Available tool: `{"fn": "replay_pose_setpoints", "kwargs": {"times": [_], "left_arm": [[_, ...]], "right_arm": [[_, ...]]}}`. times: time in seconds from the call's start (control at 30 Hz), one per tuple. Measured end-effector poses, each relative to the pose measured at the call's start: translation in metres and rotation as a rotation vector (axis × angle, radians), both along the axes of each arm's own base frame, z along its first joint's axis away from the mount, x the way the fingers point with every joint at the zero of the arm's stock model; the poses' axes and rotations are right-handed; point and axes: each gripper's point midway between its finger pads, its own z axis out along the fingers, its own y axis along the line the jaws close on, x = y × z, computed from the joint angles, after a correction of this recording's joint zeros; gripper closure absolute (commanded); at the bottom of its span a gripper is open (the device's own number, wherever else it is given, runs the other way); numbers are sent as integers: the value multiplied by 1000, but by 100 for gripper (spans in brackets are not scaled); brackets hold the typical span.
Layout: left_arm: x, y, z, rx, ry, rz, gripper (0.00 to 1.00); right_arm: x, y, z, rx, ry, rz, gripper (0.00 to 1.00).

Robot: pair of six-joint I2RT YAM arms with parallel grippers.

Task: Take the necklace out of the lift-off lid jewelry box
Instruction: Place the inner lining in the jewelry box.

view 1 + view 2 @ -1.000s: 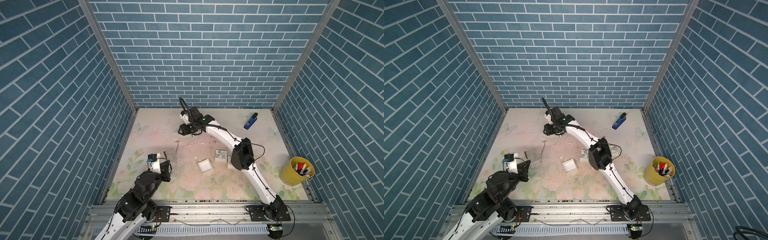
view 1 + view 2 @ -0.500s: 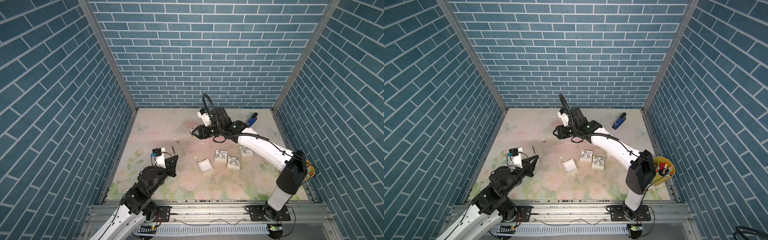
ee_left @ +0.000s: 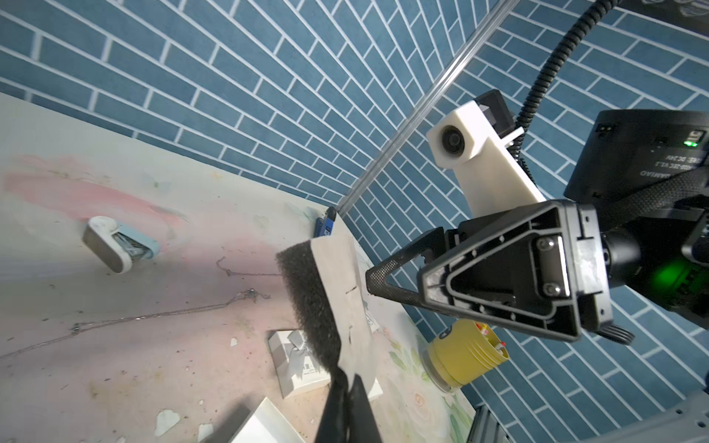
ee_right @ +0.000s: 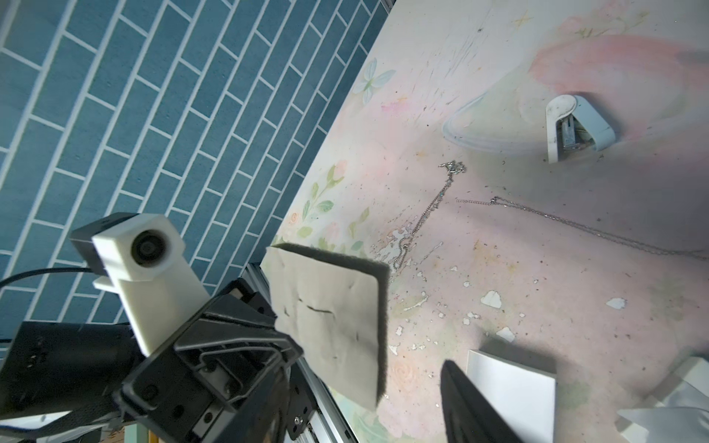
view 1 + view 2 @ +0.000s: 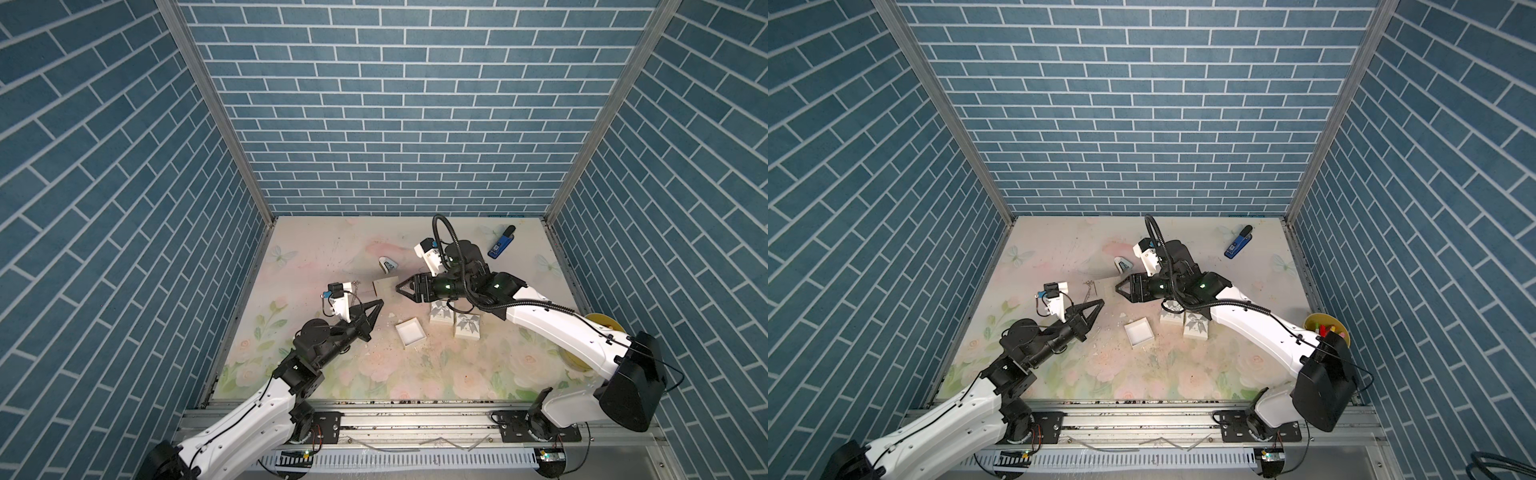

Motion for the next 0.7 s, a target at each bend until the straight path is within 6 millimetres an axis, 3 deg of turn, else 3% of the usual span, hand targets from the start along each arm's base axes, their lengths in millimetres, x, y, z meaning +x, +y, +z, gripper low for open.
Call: {"fn": "replay_pose_setpoints", "kwargs": {"times": [0.37, 0.47, 0.6, 0.7], "left_arm": [[-7, -18, 30, -116, -87, -115, 100], [-9, -19, 35, -130, -100, -127, 100], [-10, -20, 36, -138, -96, -136, 100], [-11, -19, 35, -138, -90, -135, 100]], "right_arm": [[-1, 5, 4, 69, 35, 0, 35], [-2, 7, 7, 110, 48, 9, 48], [-1, 8, 13, 209, 90, 16, 76], [0, 8, 14, 250, 125, 13, 85]]}}
